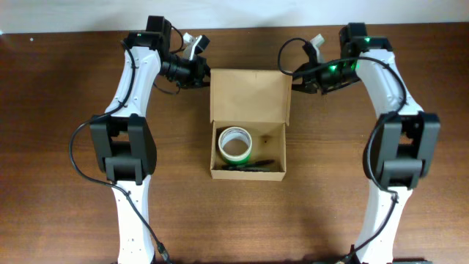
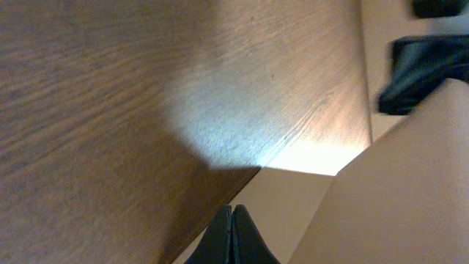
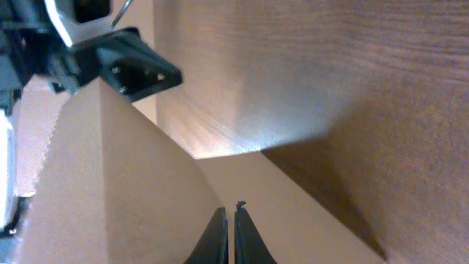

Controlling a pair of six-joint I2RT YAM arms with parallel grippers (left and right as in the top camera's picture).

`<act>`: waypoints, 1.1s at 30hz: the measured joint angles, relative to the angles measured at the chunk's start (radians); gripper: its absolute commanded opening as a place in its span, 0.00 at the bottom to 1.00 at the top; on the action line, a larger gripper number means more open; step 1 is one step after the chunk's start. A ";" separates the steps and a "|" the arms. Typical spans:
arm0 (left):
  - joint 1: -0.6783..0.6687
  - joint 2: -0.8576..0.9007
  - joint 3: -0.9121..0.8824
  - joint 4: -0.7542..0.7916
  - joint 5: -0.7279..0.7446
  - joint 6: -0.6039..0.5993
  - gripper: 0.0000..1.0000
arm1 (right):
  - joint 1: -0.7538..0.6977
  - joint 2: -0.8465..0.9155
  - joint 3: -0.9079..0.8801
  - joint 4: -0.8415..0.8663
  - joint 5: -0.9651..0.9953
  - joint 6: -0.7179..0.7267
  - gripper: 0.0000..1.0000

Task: Pack container
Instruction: 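Fold the box lid closed over the box with both grippers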

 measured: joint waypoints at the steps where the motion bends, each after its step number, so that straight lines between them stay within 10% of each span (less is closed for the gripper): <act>1: 0.000 -0.004 0.000 -0.018 -0.015 0.011 0.02 | 0.000 -0.042 0.000 -0.023 0.020 -0.014 0.04; 33: -0.256 -0.410 0.003 -0.481 -0.694 0.047 0.02 | 0.304 -0.359 0.008 -0.484 0.627 -0.073 0.04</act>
